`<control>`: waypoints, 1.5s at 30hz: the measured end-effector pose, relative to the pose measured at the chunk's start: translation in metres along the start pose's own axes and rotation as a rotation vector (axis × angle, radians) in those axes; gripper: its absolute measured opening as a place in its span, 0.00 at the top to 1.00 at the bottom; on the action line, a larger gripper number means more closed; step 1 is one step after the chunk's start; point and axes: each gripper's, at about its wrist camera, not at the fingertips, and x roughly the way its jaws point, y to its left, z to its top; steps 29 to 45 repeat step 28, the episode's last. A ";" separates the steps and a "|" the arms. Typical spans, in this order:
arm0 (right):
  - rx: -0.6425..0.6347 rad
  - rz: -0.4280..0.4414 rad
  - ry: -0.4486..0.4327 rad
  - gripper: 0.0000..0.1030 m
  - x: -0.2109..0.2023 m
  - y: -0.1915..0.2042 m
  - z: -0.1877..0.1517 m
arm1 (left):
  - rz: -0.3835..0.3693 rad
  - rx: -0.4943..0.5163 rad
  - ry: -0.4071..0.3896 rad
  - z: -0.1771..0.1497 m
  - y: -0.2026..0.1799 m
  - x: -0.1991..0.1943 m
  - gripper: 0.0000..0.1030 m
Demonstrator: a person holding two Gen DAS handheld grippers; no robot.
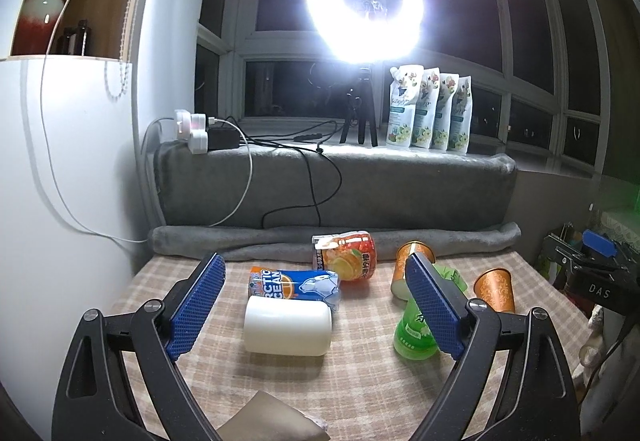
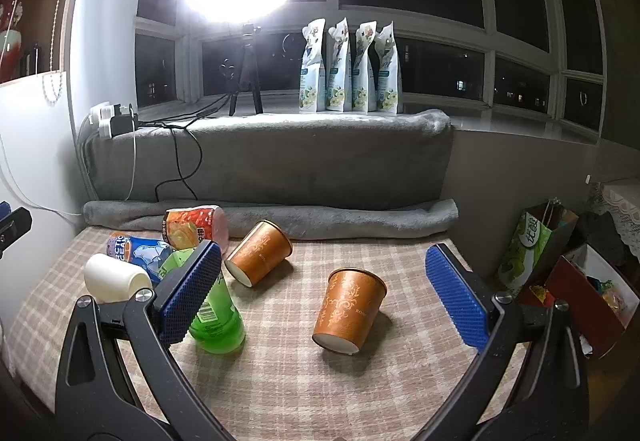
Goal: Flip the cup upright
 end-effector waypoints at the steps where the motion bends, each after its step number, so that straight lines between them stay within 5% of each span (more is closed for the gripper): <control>1: 0.000 -0.001 0.000 0.00 0.000 0.000 0.000 | -0.001 -0.001 0.001 0.000 0.000 0.000 0.11; 45: -0.004 0.006 0.008 0.00 0.002 0.004 -0.004 | 0.004 0.003 -0.014 0.002 0.002 -0.002 0.11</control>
